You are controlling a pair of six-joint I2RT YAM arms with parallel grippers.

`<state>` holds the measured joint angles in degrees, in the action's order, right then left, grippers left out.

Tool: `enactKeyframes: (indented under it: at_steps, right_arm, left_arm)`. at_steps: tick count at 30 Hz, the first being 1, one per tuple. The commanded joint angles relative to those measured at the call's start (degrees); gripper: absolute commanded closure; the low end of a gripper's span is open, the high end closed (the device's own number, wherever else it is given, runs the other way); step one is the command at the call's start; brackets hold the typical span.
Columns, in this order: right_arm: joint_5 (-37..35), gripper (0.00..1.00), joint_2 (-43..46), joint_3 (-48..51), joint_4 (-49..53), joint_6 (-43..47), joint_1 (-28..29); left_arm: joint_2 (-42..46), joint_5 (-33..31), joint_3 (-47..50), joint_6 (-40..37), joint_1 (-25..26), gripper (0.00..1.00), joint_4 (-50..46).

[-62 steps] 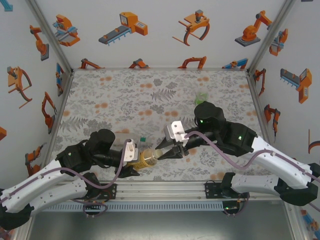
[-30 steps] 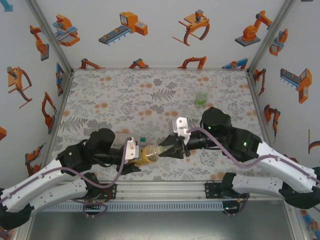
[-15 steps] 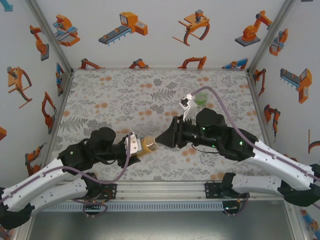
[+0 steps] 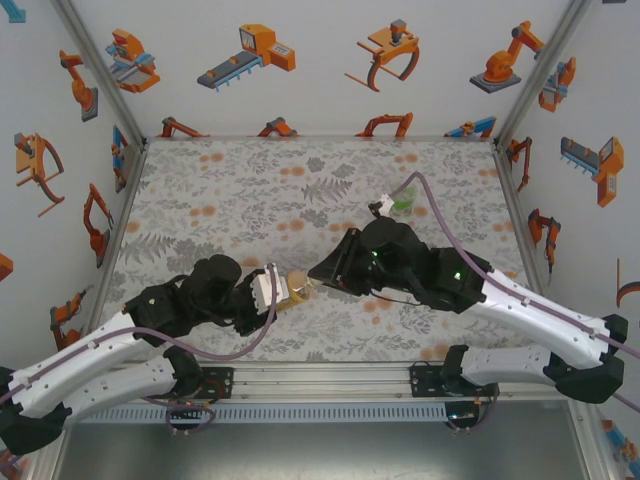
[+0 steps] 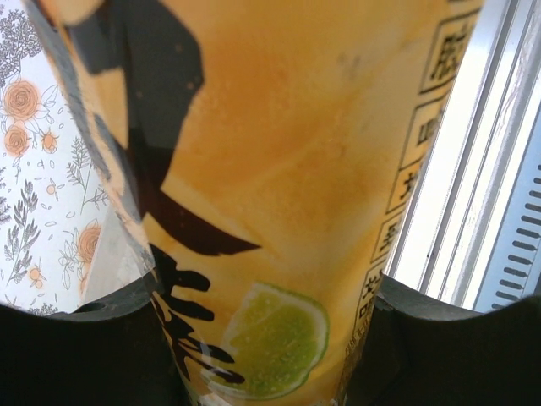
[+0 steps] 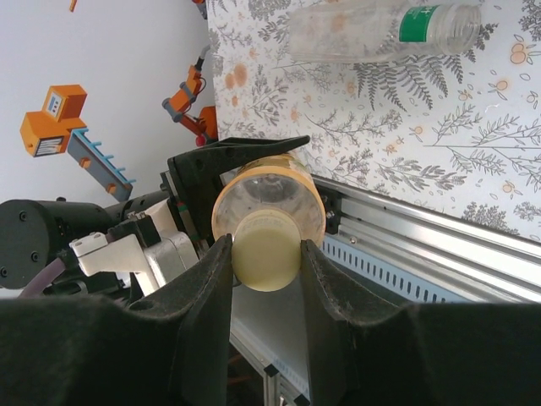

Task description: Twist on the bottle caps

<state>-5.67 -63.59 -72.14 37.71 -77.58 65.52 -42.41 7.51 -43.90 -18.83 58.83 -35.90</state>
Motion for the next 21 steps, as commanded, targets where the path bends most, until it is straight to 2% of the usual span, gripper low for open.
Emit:
enactKeyframes:
  at_steps: [1, 5, 9, 16, 21]
  right_arm:
    - [2.88, 0.71, -1.97, -1.68, 2.97, 0.03, 1.87]
    - [2.17, 0.63, -2.41, -6.40, 8.71, 3.75, 1.85]
    - [1.04, 0.59, -1.74, -8.65, 11.27, 4.79, 1.81]
    - [0.28, 0.33, -1.35, -11.53, 11.07, 10.15, 1.82]
    - [-1.21, 0.30, -0.54, -13.49, 9.70, 17.78, 1.84]
  left_arm:
    - [0.71, 4.58, -1.71, -2.04, 1.10, 1.00, 10.24]
    - [1.67, 5.29, 0.33, -2.35, 1.04, 1.00, 10.24]
    - [1.73, 6.08, 1.11, -2.92, 1.11, 1.00, 9.23]
    - [1.47, 6.14, 1.36, -3.03, 1.11, 1.00, 8.39]
    - [1.11, 6.79, 1.28, -3.20, 1.10, 1.00, 8.40]
